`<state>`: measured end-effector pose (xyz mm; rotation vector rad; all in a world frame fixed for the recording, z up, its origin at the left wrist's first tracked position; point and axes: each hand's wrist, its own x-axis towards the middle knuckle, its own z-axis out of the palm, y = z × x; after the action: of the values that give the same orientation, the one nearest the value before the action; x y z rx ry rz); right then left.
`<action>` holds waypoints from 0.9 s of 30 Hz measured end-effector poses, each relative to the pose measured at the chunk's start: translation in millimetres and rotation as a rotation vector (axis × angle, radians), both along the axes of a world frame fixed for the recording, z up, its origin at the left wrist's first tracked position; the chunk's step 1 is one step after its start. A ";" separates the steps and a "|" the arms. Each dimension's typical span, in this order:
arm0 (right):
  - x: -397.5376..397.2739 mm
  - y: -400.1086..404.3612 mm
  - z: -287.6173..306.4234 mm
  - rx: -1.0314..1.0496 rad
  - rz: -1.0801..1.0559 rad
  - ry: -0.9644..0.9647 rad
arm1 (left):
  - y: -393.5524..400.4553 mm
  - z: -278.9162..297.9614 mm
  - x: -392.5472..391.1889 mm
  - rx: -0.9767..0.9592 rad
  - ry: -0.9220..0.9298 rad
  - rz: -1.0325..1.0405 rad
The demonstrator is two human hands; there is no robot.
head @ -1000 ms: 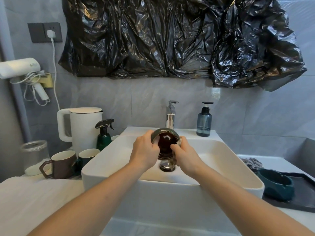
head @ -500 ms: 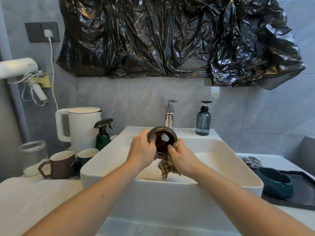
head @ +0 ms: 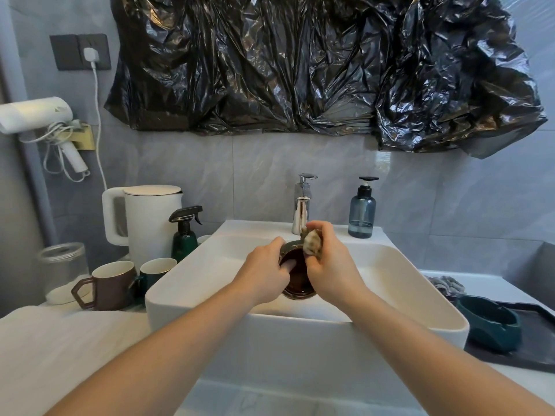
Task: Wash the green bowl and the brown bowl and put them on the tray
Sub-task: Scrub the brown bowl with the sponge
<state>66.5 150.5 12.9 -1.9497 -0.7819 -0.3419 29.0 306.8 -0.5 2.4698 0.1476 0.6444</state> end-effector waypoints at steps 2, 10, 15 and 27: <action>1.2 0.4 0.2 0.006 0.006 -0.025 | -0.9 -0.3 -0.3 0.045 -0.008 -0.013; 4.3 0.1 -5.2 -0.098 0.030 0.280 | 5.4 4.4 3.1 -0.233 -0.185 0.064; 6.2 -0.4 -3.1 0.015 0.051 0.145 | 1.2 2.6 -0.3 -0.348 -0.057 -0.068; 5.8 -1.0 -4.2 -0.169 0.011 0.224 | 2.2 6.3 -4.0 -0.106 -0.176 0.008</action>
<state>72.3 149.5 8.7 -2.0975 -0.6923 -0.0493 25.0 309.0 5.9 2.2999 0.1199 0.8322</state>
